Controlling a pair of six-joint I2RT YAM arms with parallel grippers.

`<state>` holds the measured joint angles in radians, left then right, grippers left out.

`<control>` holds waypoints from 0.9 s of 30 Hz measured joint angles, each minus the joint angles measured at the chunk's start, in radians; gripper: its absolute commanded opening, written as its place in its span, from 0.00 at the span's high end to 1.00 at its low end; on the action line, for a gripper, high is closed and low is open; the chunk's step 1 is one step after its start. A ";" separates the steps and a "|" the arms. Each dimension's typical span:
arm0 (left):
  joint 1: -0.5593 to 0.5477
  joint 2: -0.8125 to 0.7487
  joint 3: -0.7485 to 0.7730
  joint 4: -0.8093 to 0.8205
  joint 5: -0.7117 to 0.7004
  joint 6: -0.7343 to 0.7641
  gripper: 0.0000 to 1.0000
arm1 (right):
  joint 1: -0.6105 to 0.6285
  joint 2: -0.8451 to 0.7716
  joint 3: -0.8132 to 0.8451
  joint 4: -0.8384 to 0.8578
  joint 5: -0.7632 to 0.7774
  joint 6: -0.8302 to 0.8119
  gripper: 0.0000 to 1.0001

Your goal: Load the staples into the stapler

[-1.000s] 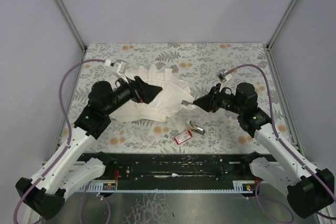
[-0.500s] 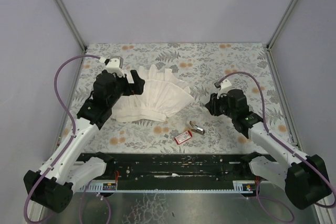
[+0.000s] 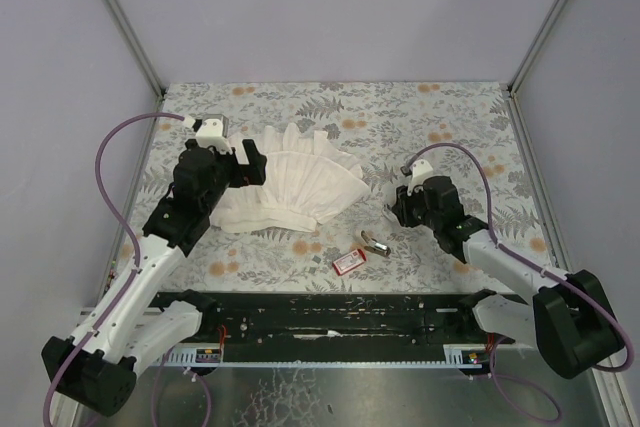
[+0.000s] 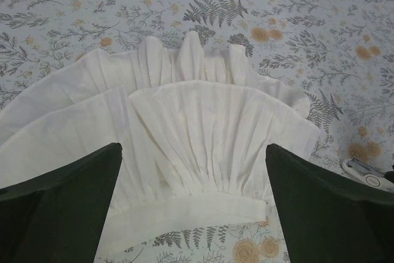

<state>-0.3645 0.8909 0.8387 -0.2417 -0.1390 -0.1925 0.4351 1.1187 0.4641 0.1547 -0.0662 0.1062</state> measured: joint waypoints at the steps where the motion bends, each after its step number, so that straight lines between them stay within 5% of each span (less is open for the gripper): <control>1: 0.000 0.000 0.000 0.001 0.000 0.000 0.00 | 0.001 0.008 0.000 0.002 0.002 0.000 0.96; 11: 0.000 0.011 0.000 0.001 0.005 -0.012 0.00 | 0.003 0.018 -0.006 -0.006 0.002 0.046 0.51; 21: 0.000 0.011 0.000 0.001 0.010 -0.017 0.00 | 0.003 -0.028 -0.019 -0.006 0.002 0.086 0.32; 27: 0.000 0.013 0.000 0.001 0.016 -0.021 0.00 | 0.003 -0.089 -0.019 -0.025 0.003 0.100 0.33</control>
<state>-0.3645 0.9035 0.8383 -0.2405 -0.1226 -0.2131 0.4381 1.0298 0.4454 0.1299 -0.0631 0.2062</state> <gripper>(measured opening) 0.997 0.691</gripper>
